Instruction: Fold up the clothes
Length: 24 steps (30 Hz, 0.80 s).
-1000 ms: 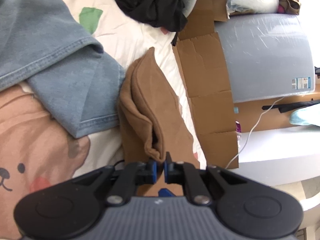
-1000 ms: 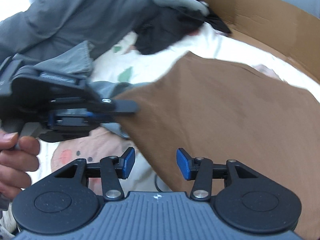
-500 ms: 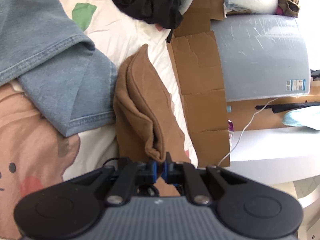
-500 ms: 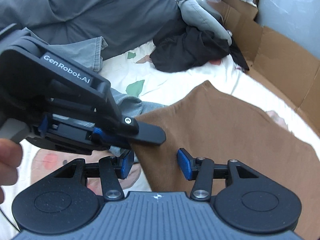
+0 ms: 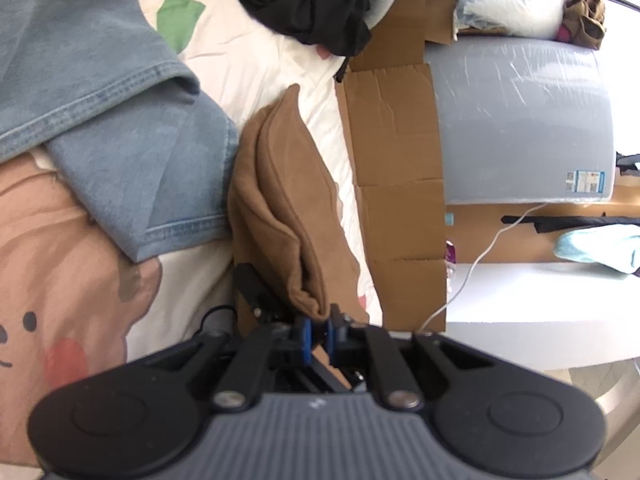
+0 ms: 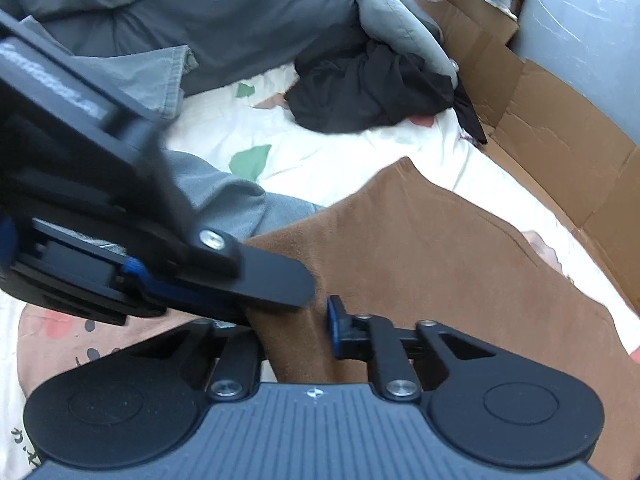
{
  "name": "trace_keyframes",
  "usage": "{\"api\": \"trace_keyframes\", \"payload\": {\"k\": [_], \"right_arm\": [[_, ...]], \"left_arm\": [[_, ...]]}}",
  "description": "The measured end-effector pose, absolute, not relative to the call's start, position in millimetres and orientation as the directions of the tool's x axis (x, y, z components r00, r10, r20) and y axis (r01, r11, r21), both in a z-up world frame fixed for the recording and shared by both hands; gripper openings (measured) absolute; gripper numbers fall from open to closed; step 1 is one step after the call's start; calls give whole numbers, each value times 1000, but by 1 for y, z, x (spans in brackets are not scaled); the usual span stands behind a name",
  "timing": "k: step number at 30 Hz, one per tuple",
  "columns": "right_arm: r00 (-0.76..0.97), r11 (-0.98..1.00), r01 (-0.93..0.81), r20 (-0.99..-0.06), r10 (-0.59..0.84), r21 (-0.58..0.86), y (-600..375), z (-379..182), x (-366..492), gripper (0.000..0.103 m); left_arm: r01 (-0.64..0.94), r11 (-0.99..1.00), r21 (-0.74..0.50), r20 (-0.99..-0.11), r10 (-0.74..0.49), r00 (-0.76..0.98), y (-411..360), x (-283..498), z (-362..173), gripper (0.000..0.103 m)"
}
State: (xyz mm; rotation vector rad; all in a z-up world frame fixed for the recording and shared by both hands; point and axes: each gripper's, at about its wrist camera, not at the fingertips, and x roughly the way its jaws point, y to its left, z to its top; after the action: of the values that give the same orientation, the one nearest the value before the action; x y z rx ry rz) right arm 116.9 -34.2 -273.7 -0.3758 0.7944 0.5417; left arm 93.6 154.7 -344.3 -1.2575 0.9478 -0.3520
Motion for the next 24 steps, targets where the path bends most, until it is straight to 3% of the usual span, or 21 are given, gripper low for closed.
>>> {"api": "trace_keyframes", "payload": {"k": [4, 6, 8, 12, 17, 22, 24], "right_arm": [[584, 821, -560, -756, 295, -112, -37, -275, 117, 6], [585, 828, -550, -757, 291, -107, -38, -275, 117, 6], [589, 834, -542, -754, 291, -101, -41, -274, 117, 5], [592, 857, -512, -749, 298, -64, -48, -271, 120, 5], [576, 906, -416, -749, 328, 76, -70, -262, 131, 5], [579, 917, -380, -742, 339, 122, -83, -254, 136, 5], [583, 917, -379, -737, 343, 127, -85, -251, 136, 5]], "left_arm": [[-255, 305, -917, -398, -674, 623, 166, 84, -337, 14], [-263, 326, -908, -417, -642, 644, 176, 81, -333, 24], [-273, 367, -889, -452, -615, 646, 184, 83, -331, 45], [-263, 432, -863, -494, -607, 622, 191, 103, -334, 49], [-214, 487, -847, -506, -615, 605, 188, 137, -339, 65], [-187, 506, -842, -509, -628, 588, 177, 167, -344, 70], [-177, 515, -839, -509, -626, 590, 174, 181, -344, 77]]}}
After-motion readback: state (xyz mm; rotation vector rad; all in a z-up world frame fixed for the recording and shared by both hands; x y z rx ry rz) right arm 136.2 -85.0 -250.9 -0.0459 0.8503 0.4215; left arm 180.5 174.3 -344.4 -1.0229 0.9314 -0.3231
